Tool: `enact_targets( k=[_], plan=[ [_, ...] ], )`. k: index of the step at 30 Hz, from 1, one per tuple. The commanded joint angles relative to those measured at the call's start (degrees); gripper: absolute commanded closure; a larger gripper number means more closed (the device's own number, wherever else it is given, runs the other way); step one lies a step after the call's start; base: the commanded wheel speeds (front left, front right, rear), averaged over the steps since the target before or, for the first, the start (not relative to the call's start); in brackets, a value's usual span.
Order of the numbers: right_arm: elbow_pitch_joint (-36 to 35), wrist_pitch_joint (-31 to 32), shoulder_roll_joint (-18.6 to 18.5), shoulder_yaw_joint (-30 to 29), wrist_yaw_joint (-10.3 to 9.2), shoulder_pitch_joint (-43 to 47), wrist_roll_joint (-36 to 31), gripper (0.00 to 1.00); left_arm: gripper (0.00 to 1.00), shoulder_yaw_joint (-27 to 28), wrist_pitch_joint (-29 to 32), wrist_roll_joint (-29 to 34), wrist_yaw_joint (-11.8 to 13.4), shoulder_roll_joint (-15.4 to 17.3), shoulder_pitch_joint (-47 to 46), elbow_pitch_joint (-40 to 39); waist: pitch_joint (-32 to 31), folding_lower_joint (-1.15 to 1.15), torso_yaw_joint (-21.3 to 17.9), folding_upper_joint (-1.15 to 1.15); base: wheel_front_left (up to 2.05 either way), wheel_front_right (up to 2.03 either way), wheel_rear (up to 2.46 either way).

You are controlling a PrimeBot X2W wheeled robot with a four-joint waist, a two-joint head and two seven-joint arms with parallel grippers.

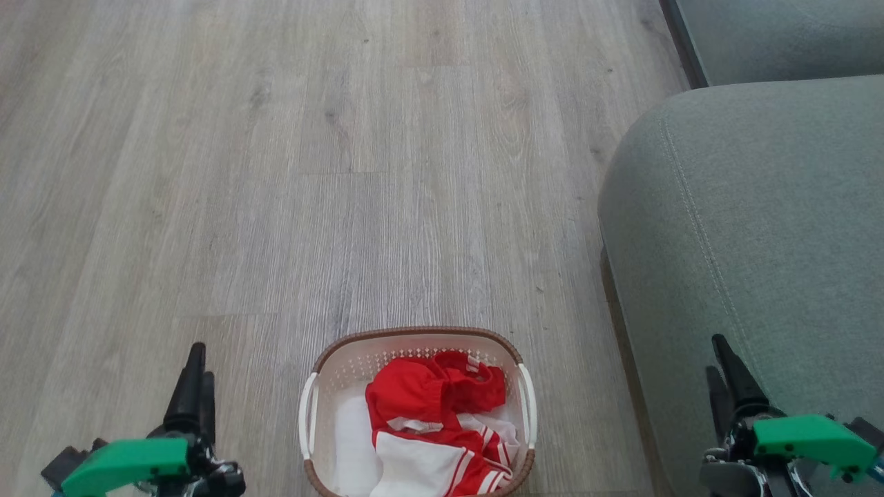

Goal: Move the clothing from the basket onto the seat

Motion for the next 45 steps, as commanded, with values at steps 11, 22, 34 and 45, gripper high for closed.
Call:
enact_targets(
  k=[11, 22, 34, 45],
  plan=[
    [-4.6, -2.1, -0.4, 1.3, 0.00, -2.4, -8.9, 0.00, 0.00, -1.0, -2.0, 9.0, 2.1, 0.7, -1.4, -5.8, 0.0, 0.00, 0.3, 0.00, 0.00, 0.00, 0.00],
    [-7.2, -4.0, -0.5, 3.1, 0.00, -2.4, -19.4, 0.00, 0.00, -3.5, -3.9, 21.4, 4.0, 0.8, -1.2, -8.5, 0.0, 0.00, 0.6, 0.00, 0.00, 0.00, 0.00],
    [-9.0, -6.0, -0.5, 5.0, 0.00, -2.4, -29.5, 0.00, 0.00, -5.0, -5.9, 33.9, 6.4, 1.2, -0.4, -10.0, -0.1, 0.00, 0.9, 0.00, 0.00, 0.00, 0.00],
    [-9.0, -7.9, -0.6, 7.1, 0.00, -2.4, -37.4, 0.00, 0.00, -6.6, -7.7, 43.0, 9.0, 2.6, 0.7, -10.5, -0.3, 0.00, 1.0, 0.00, 0.00, 0.00, 0.00]
  ],
)
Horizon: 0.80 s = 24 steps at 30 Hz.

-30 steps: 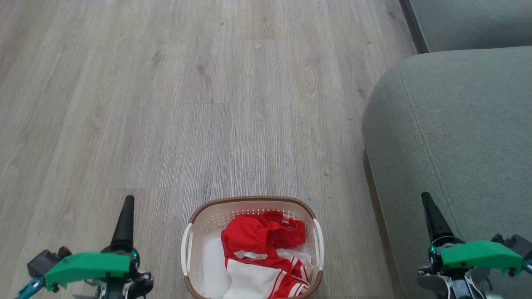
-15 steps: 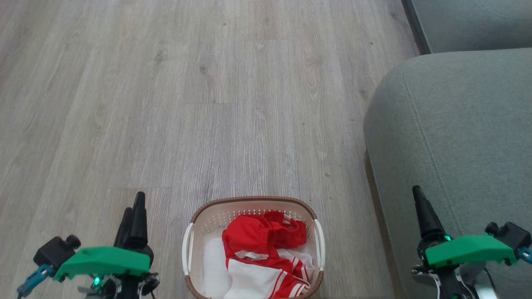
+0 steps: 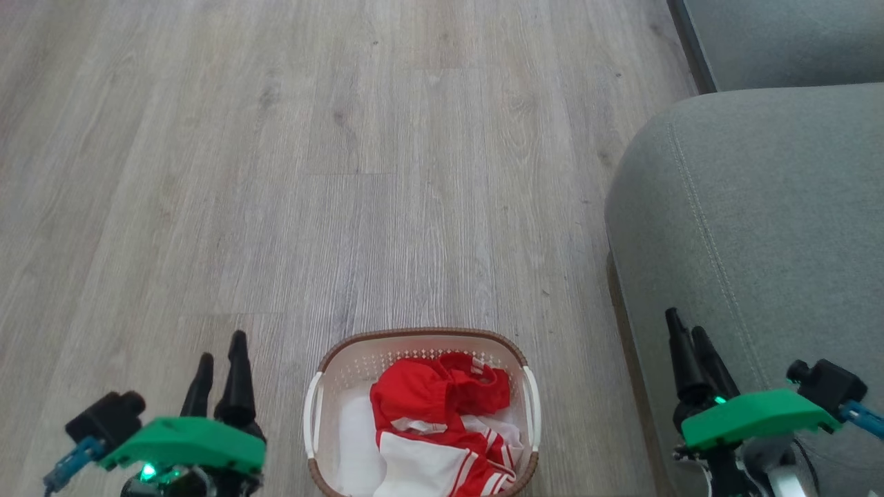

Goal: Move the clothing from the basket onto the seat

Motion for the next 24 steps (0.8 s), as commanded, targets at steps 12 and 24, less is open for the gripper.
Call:
enact_targets(
  k=[12, 24],
  plan=[
    [-1.6, -2.7, -0.6, 3.0, 0.01, -2.7, -10.0, 0.00, 0.00, -2.4, -2.6, 10.4, 3.2, 2.7, -0.2, -2.4, -0.4, 0.00, 0.2, 0.00, 0.00, 0.00, 0.00],
    [-1.3, -4.5, -0.6, 4.7, 0.00, -3.1, -17.6, 0.00, 0.00, -4.0, -4.5, 17.6, 5.7, 3.7, 0.8, -3.5, -0.6, 0.00, 0.3, 0.00, 0.00, 0.00, 0.00]
  ],
)
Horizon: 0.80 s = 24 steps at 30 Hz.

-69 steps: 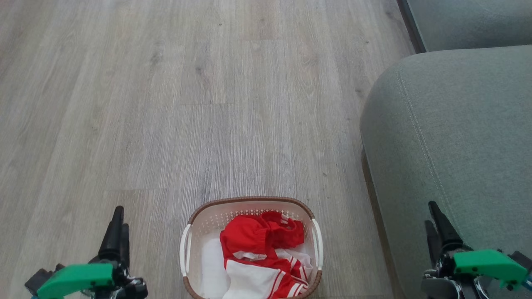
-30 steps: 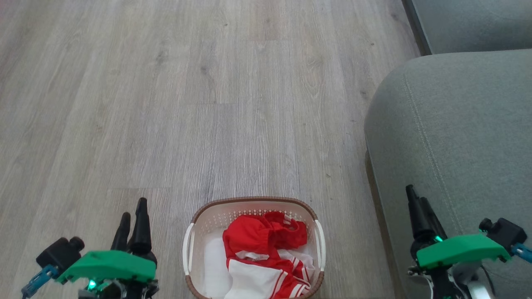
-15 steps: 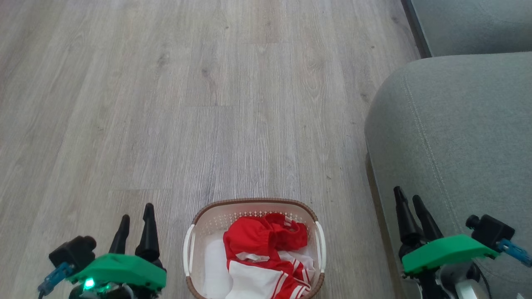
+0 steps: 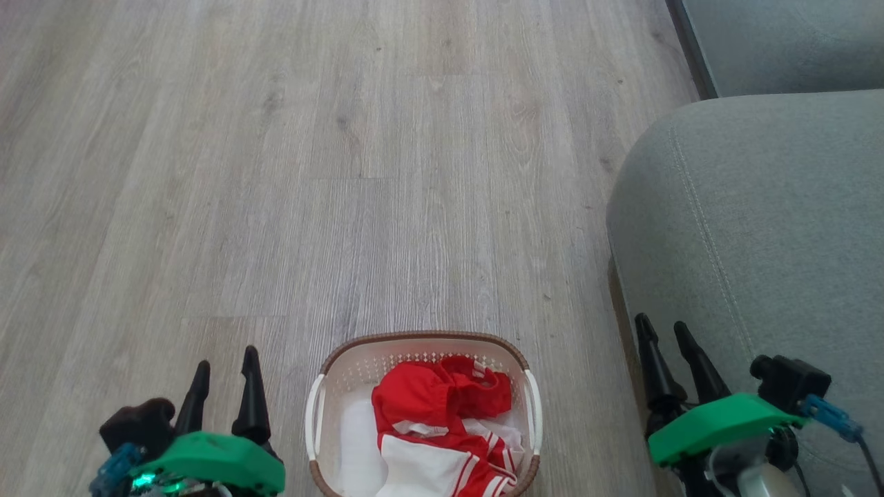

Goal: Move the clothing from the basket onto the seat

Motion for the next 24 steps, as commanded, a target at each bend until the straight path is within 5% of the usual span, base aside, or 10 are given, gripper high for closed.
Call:
enact_targets(
  k=[1, 24],
  plan=[
    [-1.7, -0.9, -0.6, 1.3, 0.00, -3.1, -1.6, 0.00, 0.00, 0.9, -1.1, 1.6, 0.6, 1.0, -1.4, -2.4, 0.0, 0.00, 0.0, 0.00, 0.00, 0.00, 0.00],
    [-2.8, -4.7, -0.7, 3.9, 0.00, -3.2, -17.2, 0.00, 0.00, 0.2, -4.9, 15.5, 2.1, 0.2, 1.0, -2.5, -0.6, 0.00, 0.6, 0.00, 0.00, 0.00, 0.00]
  ],
)
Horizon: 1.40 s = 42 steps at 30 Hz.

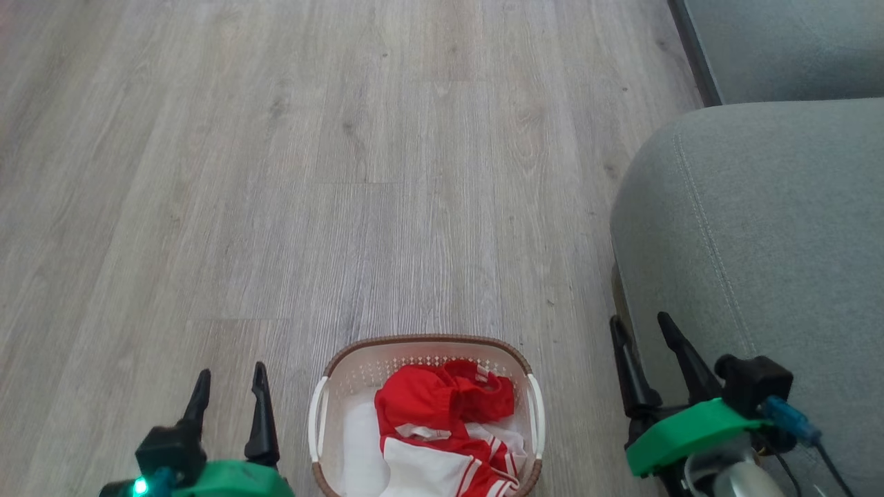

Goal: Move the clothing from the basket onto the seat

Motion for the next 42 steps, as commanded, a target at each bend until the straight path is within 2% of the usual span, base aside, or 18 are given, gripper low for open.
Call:
enact_targets(
  k=[1, 13, 42],
  plan=[
    [-2.4, -1.2, -0.7, 1.7, -0.01, -3.0, -2.3, 0.00, 0.00, 1.5, -1.1, 2.4, 0.2, 0.1, -1.6, -1.7, -0.1, 0.00, 0.0, 0.00, 0.00, 0.00, 0.00],
    [-2.7, -3.4, -0.7, 3.0, -0.01, -2.6, -11.0, 0.00, 0.00, 1.7, -3.2, 10.8, 0.0, -0.9, -0.2, -2.3, -0.5, 0.00, 0.2, 0.00, 0.00, 0.00, 0.00],
    [-1.9, -3.4, -0.7, 2.5, -0.01, -2.7, -10.6, 0.00, 0.00, 3.5, -3.2, 10.8, -2.1, -2.4, -0.1, -1.5, -0.1, 0.00, 0.2, 0.00, 0.00, 0.00, 0.00]
  ],
)
